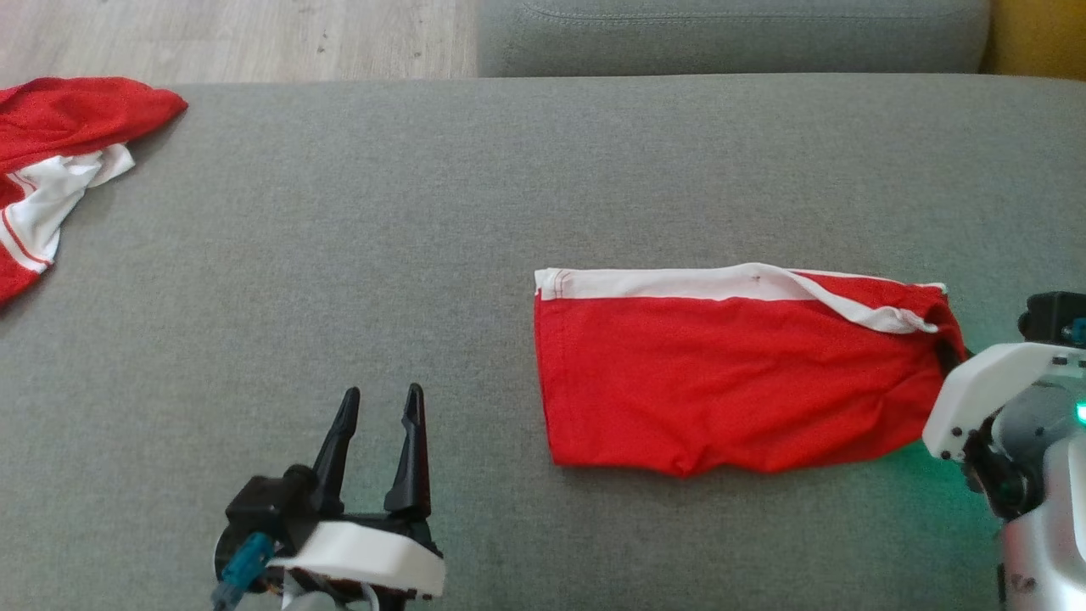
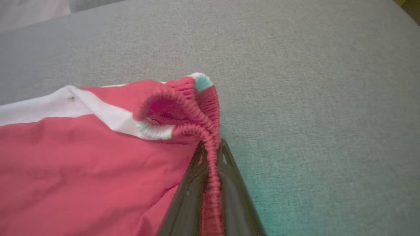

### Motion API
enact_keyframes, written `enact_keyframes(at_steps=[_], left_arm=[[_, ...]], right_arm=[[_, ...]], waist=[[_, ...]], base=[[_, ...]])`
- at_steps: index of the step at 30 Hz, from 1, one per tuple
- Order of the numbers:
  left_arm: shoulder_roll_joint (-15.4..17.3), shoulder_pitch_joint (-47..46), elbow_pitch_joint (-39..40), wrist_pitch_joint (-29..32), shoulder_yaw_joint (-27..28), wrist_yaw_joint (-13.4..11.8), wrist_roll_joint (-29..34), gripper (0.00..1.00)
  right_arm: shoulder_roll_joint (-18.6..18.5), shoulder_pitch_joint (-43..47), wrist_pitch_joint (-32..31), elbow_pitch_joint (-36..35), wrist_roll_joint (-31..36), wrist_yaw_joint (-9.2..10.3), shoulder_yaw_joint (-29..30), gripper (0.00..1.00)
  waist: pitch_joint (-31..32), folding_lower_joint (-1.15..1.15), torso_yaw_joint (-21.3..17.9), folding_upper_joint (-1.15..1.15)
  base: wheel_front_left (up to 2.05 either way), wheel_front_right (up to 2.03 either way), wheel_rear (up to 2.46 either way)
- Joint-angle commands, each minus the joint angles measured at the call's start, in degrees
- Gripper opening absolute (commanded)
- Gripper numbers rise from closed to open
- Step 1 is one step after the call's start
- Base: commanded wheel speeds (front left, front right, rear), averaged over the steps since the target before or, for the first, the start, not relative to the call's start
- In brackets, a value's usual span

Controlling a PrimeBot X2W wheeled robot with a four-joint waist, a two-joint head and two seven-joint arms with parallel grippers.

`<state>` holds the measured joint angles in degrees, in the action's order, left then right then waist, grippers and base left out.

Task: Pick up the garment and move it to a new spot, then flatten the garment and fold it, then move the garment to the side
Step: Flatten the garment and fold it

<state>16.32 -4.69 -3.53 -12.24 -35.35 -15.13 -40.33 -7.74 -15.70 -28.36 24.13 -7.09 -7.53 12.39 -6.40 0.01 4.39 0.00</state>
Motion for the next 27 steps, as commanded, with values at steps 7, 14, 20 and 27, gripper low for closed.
enact_keyframes(at_steps=[7,14,20,27], left_arm=[[0.65,-2.85,1.27,-0.52,1.49,-0.01,0.38,1.00],[0.62,-3.21,1.21,-0.35,1.23,-0.06,0.35,1.00],[0.29,-3.69,1.12,-0.35,0.93,0.15,0.25,1.00],[-0.24,-3.96,0.84,-0.53,0.68,0.36,0.07,1.00]], right_arm=[[2.87,0.96,-1.79,-7.69,-6.96,0.04,-4.68,0.00],[4.64,0.91,-2.08,-14.35,-14.81,0.04,-12.63,0.00],[4.84,-0.29,-0.98,-14.21,-21.48,0.04,-20.73,0.00],[4.85,-3.13,1.78,-9.04,-25.25,0.04,-28.64,0.00]], waist=[[0.17,-0.01,-0.43,0.00],[0.34,-0.01,0.23,0.00],[0.28,-0.01,1.73,0.00],[0.01,-0.01,3.84,0.00]], base=[[0.00,0.00,0.00],[0.00,0.00,0.00],[0.00,0.00,0.00],[0.00,0.00,0.00]])
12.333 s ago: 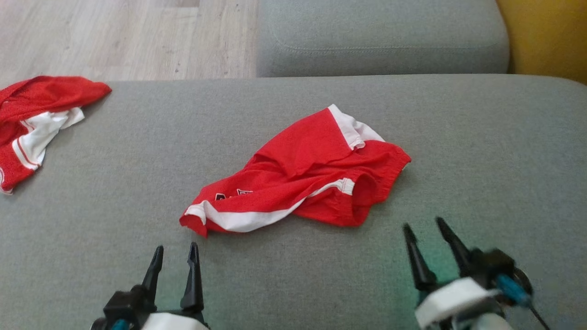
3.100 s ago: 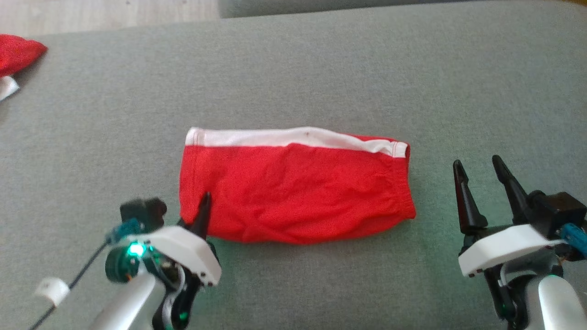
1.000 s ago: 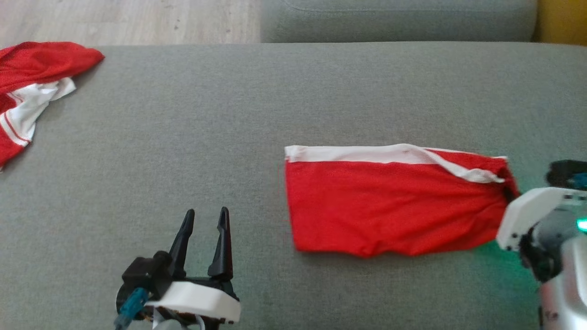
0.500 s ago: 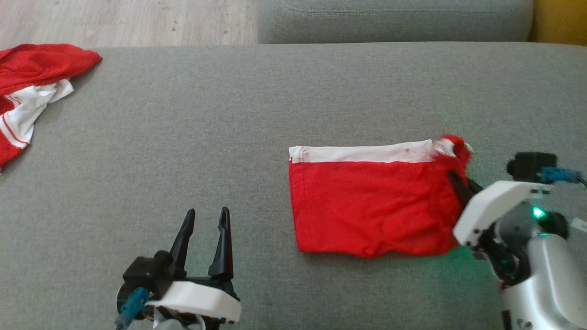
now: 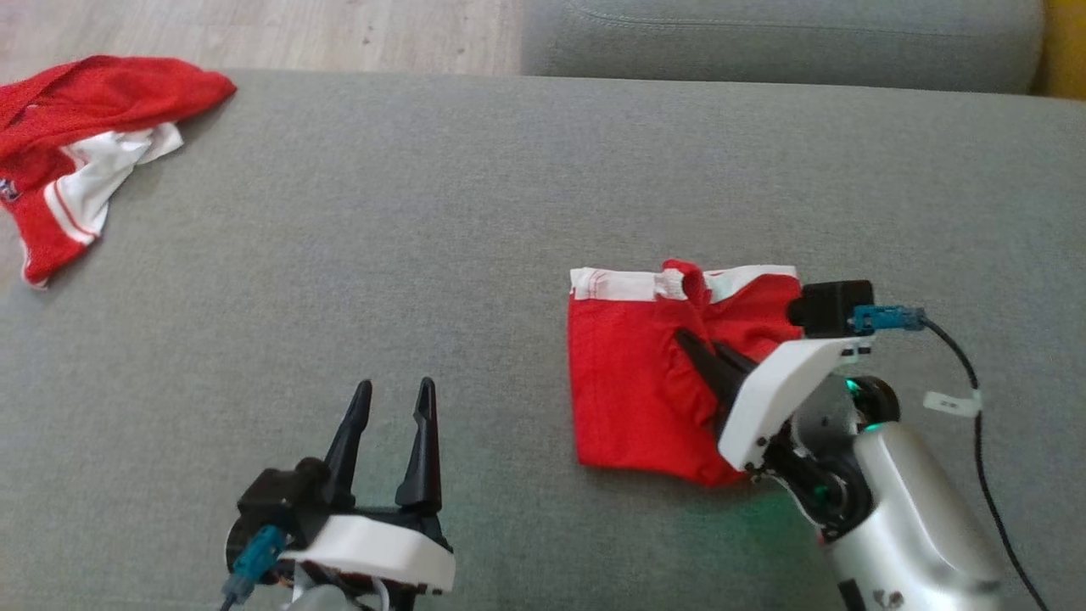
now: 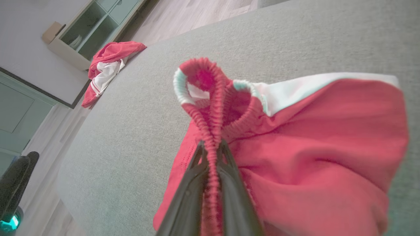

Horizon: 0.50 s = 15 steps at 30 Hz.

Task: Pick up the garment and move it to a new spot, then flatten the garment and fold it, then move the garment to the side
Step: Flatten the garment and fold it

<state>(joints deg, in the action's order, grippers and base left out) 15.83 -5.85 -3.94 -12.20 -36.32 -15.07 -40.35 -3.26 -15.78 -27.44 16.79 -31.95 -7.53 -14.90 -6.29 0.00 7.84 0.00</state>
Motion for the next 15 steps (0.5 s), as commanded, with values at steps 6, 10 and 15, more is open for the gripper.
enact_keyframes(at_steps=[6,10,15], left_arm=[[-0.42,-3.24,0.39,-0.78,1.20,0.66,0.02,1.00],[-0.77,-3.50,-0.12,-0.89,0.97,0.78,0.03,1.00],[-0.73,-3.47,-0.45,-1.04,1.09,0.77,-0.08,1.00]], right_arm=[[0.37,-7.29,3.57,5.27,-2.02,0.04,-6.49,0.02],[0.37,-9.24,5.86,8.23,-2.30,0.04,-9.19,1.00],[0.38,-10.50,8.86,8.39,-3.39,0.04,-12.42,1.00]], waist=[[-0.53,0.00,1.76,0.00],[-0.64,0.00,2.10,0.00],[-0.46,0.00,1.67,0.00]], base=[[0.00,0.00,0.00],[0.00,0.00,0.00],[0.00,0.00,0.00]])
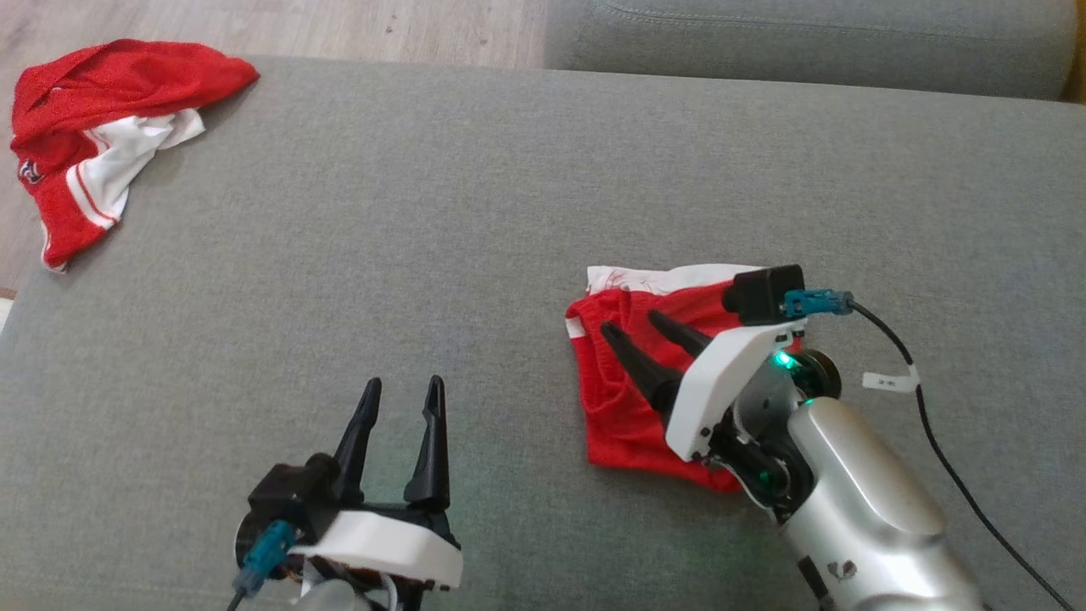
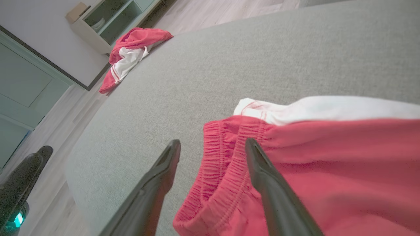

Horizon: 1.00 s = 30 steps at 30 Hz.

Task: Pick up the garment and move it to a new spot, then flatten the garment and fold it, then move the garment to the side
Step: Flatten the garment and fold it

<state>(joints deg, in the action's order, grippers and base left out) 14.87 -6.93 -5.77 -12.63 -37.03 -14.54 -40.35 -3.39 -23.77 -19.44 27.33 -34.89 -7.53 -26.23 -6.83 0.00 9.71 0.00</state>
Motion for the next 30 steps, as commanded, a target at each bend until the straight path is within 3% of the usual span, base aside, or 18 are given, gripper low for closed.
enact_keyframes(at_steps=[1,7,17,23,30], left_arm=[[0.29,-2.38,1.39,-0.64,1.83,0.23,-0.07,1.00],[0.46,-2.80,1.31,-0.70,1.64,0.34,0.24,1.00],[0.57,-3.85,0.45,-0.54,1.77,-0.12,0.51,1.00],[1.25,-2.19,-1.39,-1.17,3.20,-1.27,0.49,1.00],[2.72,1.55,-2.56,-1.87,5.26,-2.54,0.84,1.00]], right_arm=[[0.51,-2.61,1.42,-2.45,-0.63,0.04,-1.55,1.00],[0.51,-2.85,5.50,-4.01,1.88,0.04,-0.79,1.00],[0.51,2.98,15.94,-8.38,21.81,0.04,12.14,1.00],[0.51,11.63,20.05,-12.75,26.21,0.04,19.84,1.00],[0.51,20.75,23.63,-17.63,27.19,0.04,23.16,1.00]], waist=[[0.16,0.00,-0.41,0.00],[0.88,0.00,-1.79,0.00],[4.50,0.00,-5.18,0.00],[7.09,0.00,-6.44,0.00],[8.36,0.00,-7.22,0.00]], base=[[0.00,0.00,0.00],[0.00,0.00,0.00],[0.00,0.00,0.00],[0.00,0.00,0.00],[0.00,0.00,0.00]])
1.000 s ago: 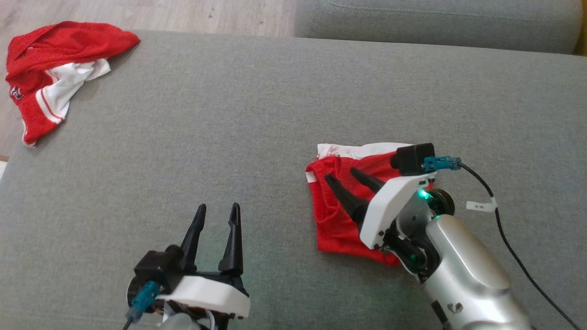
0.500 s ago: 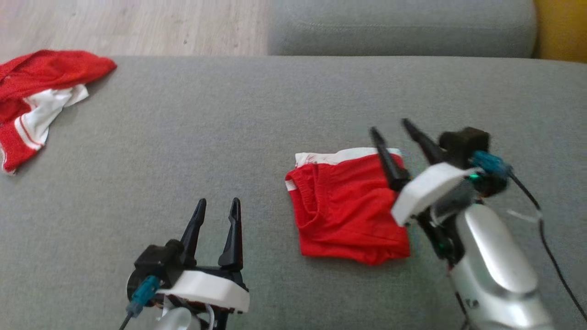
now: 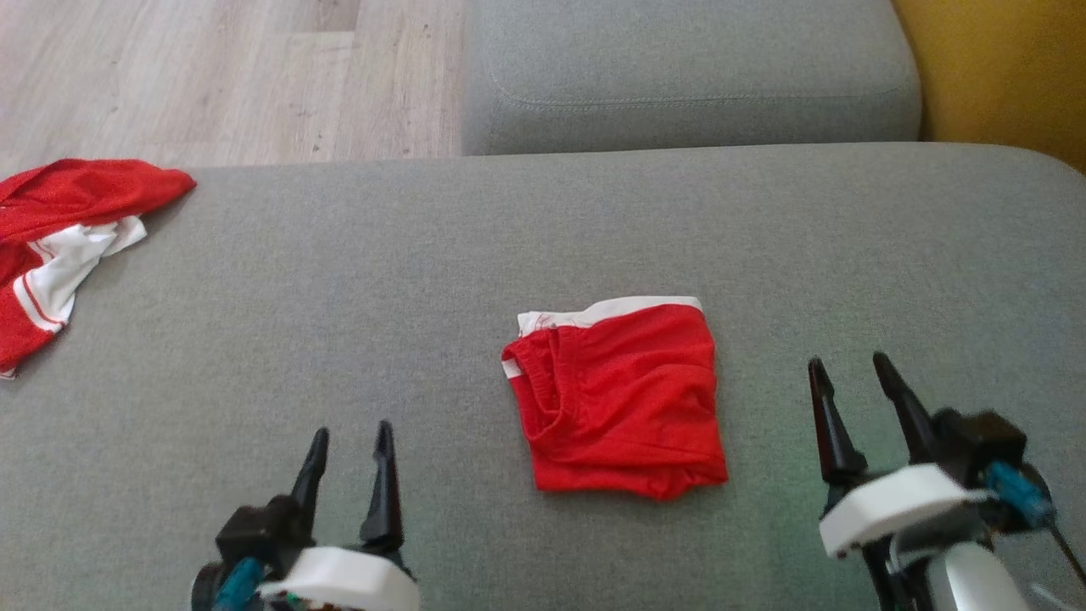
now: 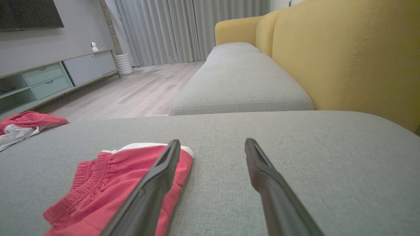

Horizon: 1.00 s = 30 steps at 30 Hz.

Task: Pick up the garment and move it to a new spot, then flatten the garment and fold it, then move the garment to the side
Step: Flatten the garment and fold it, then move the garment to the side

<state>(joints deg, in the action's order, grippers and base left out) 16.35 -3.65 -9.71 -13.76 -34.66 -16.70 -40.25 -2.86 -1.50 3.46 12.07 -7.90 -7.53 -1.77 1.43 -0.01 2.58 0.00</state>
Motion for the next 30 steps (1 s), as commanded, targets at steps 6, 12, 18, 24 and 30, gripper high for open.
enact_keyframes(at_steps=[6,12,18,24,30], left_arm=[[2.19,1.87,1.39,-1.04,4.70,-1.10,1.08,1.00],[2.11,3.65,2.09,-1.15,5.41,-0.87,1.49,1.00],[2.04,3.58,2.31,-1.17,5.55,-0.68,1.72,1.00],[1.81,3.43,1.88,-1.05,5.39,-0.31,1.24,1.00],[1.95,2.93,1.61,-0.94,5.12,-0.37,1.41,1.00]], right_arm=[[-0.02,2.56,1.96,-3.83,-0.93,0.04,-0.39,1.00],[-0.02,4.25,2.67,-2.99,-1.31,0.04,-1.04,1.00],[-0.02,4.44,2.33,-2.14,-1.53,0.04,-1.29,1.00],[-0.02,4.17,1.74,-1.69,-1.29,0.04,-1.14,1.00],[-0.02,2.56,-0.64,-1.77,-1.49,0.04,-1.21,1.00]], waist=[[0.68,0.01,-0.12,0.00],[0.91,0.01,0.43,0.00],[0.98,0.01,0.74,0.00],[1.01,0.01,0.82,0.00],[0.71,0.01,0.98,0.00]], base=[[0.00,0.00,0.00],[0.00,0.00,0.00],[0.00,0.00,0.00],[0.00,0.00,0.00],[0.00,0.00,0.00]])
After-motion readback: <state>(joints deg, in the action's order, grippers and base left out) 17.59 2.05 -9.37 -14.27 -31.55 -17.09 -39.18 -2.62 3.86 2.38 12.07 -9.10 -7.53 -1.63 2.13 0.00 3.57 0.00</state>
